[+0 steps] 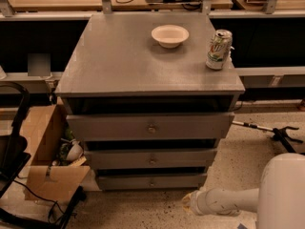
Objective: Open bottom drawer
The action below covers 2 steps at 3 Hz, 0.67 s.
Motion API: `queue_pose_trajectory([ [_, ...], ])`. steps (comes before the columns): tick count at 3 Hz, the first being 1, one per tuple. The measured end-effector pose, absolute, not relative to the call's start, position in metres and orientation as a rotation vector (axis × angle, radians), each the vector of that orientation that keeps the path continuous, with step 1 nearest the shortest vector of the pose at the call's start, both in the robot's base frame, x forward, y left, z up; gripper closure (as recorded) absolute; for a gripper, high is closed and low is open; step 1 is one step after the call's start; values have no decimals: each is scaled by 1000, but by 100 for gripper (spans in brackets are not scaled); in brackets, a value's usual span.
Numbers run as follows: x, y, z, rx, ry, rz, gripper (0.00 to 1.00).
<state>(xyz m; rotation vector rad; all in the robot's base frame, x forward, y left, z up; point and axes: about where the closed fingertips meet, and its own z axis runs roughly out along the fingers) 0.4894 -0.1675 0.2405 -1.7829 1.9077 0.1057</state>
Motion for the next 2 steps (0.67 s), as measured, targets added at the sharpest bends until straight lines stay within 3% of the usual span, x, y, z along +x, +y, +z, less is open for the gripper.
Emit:
queue_pose_trajectory([
  [1, 529, -183, 235, -1758, 1892, 15, 100],
  [2, 541, -185, 237, -1746, 1887, -5, 86],
])
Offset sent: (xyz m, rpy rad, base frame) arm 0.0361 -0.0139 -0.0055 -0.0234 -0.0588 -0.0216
